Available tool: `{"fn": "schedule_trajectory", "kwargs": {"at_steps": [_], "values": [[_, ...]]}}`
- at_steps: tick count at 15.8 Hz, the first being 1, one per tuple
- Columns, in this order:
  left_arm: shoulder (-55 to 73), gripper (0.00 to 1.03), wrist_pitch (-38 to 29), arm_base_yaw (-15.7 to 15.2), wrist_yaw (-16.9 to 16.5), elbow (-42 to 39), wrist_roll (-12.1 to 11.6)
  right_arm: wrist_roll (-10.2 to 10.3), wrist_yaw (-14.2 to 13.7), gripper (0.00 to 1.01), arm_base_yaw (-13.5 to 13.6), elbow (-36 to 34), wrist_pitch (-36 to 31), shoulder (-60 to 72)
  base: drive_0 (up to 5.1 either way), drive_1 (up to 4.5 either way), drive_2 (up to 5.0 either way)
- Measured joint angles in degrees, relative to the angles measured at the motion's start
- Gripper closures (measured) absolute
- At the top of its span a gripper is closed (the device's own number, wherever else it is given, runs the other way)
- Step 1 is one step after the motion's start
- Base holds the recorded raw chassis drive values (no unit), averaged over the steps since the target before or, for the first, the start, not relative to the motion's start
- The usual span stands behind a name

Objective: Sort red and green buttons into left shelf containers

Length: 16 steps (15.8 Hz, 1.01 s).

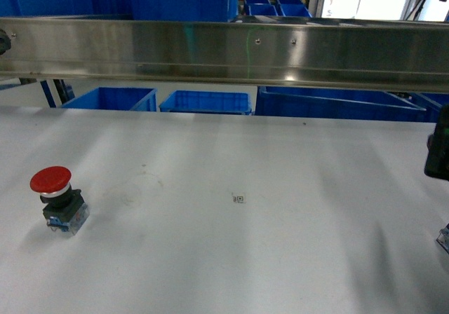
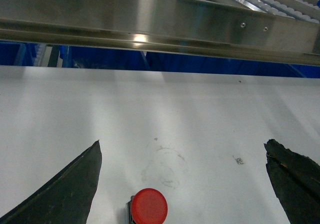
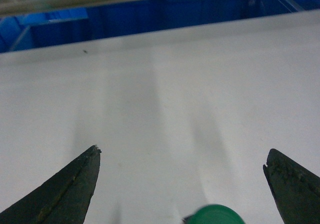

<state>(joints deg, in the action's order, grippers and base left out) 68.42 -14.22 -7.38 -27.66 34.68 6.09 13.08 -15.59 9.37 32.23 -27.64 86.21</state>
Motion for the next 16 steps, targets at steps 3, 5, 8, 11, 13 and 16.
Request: {"fn": "schedule_trajectory", "kwargs": {"at_steps": [3,5,8,11,13,16], "values": [[0.0,0.05,-0.2,0.2,-0.3,0.0,0.0,0.5,1.1,0.03,-0.8,-0.6,-0.6,0.4,0.0,0.00,0.0],[0.0,0.05,0.0,0.0,-0.2,0.0,0.0,0.6,2.0,0.03,-0.9,-1.5,-1.2,2.8,0.0,0.00,0.0],[0.0,0.05,-0.1,0.0,-0.2,0.0,0.0,0.9,2.6,0.03,-2.6,-3.1,-2.5,5.7,0.0,0.00,0.0],[0.0,0.05,-0.1,0.0,-0.2,0.0,0.0,1.1,3.2,0.03,-4.5,-3.9,-4.2,7.8,0.0,0.00,0.0],[0.0,0.05,-0.1,0.0,-0.2,0.0,0.0,2.1,4.6,0.03,-4.4,-4.3,-6.8,11.9,0.0,0.00,0.0],[0.0,0.05,0.0,0.0,-0.2,0.0,0.0,3.1,1.8,0.24,-1.4,-0.2,-12.0,22.1,0.0,0.00,0.0]]}}
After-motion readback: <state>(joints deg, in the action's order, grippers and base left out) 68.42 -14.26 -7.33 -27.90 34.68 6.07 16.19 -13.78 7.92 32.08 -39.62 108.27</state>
